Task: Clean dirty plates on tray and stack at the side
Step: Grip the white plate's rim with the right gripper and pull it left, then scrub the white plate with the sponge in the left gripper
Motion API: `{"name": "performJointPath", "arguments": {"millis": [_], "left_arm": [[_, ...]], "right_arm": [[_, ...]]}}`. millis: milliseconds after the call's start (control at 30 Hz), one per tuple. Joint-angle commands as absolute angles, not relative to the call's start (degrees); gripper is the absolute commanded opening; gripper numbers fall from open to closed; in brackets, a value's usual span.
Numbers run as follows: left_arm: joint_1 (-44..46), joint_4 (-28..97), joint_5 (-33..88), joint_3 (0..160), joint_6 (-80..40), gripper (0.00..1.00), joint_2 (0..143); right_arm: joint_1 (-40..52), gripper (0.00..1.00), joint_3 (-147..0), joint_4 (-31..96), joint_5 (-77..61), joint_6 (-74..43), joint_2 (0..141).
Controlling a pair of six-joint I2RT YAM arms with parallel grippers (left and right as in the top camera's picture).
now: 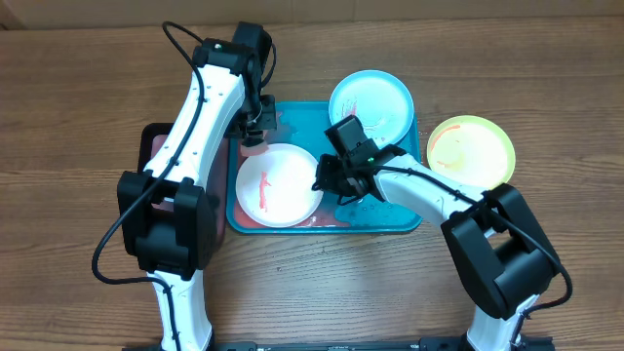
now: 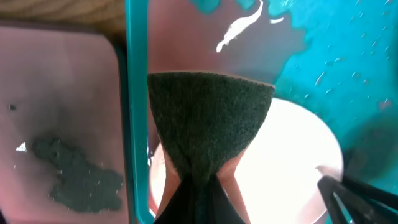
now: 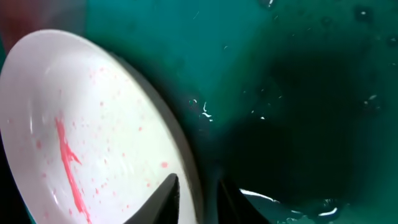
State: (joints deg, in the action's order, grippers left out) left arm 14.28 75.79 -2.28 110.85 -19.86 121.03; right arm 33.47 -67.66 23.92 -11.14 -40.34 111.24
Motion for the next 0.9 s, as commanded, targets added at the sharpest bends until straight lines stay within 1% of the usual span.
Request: {"name": "performJointPath", "arguments": {"millis": [0, 200, 300, 533, 767, 867], "left_arm": [[14.7, 76.4, -1.7, 112.2, -21.5, 0.04, 120.7], [14.7, 75.9, -1.7, 112.2, -21.5, 0.04, 120.7], [14.7, 75.8, -1.7, 112.2, -21.5, 0.04, 120.7], [16.0, 73.2, -1.7, 109.0, -21.5, 0.04, 120.7], [17.7, 63.0, -2.3, 98.8, -20.4, 0.04, 120.7], [17.6, 58.4, -4.7, 93.8, -20.4, 0.04, 120.7]], "right_arm": [[33.5, 0.18, -68.8, 23.2, -11.6, -38.5, 111.5], [33.8, 0.12, -68.8, 21.4, -11.2, -39.1, 113.9], [33.8, 0.04, -68.8, 20.9, -11.0, -41.0, 114.8], [33.2, 0.04, -68.8, 20.4, -7.9, -46.3, 114.8], [32.6, 0.04, -68.8, 21.1, -8.0, -46.0, 114.8], [32.6, 0.04, -68.8, 21.1, -8.0, -46.0, 114.8]]}}
